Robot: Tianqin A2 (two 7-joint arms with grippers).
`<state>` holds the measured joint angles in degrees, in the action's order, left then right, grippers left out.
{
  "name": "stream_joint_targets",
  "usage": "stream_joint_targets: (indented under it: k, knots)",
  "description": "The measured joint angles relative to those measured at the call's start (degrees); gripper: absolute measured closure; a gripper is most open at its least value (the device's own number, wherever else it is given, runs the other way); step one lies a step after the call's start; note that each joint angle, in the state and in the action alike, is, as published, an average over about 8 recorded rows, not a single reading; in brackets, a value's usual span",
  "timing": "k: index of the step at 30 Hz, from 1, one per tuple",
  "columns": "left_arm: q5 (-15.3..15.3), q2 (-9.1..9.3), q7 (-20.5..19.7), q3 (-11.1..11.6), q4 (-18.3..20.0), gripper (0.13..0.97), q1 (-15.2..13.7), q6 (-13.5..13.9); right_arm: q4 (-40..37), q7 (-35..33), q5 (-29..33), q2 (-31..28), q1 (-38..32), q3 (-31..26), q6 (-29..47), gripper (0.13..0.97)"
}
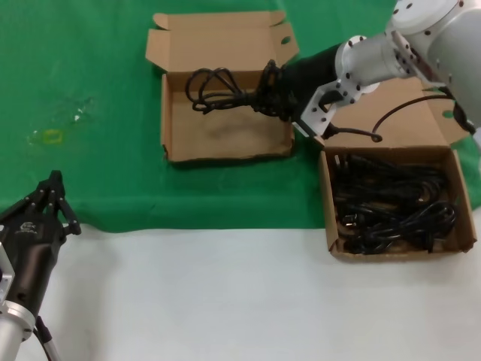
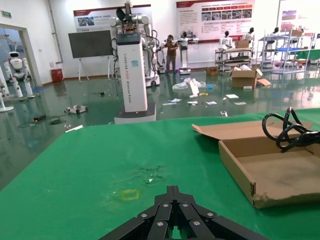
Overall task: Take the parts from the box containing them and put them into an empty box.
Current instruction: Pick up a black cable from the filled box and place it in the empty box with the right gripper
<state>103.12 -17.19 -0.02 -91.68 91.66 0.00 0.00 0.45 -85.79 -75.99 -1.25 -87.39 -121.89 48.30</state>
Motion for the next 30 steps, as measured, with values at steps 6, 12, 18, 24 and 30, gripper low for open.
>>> stream_joint_targets:
  k: [6,12,18,24,30]
  knots:
    - [0.0,0.0,0.0,0.0,0.0,0.953,0.0,0.0,0.0,-2.2,-0.8,0.5,0.6,0.9,-1.1,0.914]
    - [0.0,0.0,0.0,0.0,0.0,0.953,0.0,0.0,0.0,-3.1,-1.4,0.9,1.1,1.5,-1.5,0.914]
    - [0.0,0.0,0.0,0.0,0.0,0.953,0.0,0.0,0.2,-2.9,-1.8,1.2,1.6,1.4,-1.8,0.906]
    - [0.0,0.0,0.0,0.0,0.0,0.953,0.0,0.0,0.3,-2.8,-2.0,1.2,1.8,1.1,-2.1,0.883]
    - [0.0,0.0,0.0,0.0,0.0,0.953,0.0,0.0,0.2,-2.6,-2.1,1.2,1.9,1.1,-2.6,0.818]
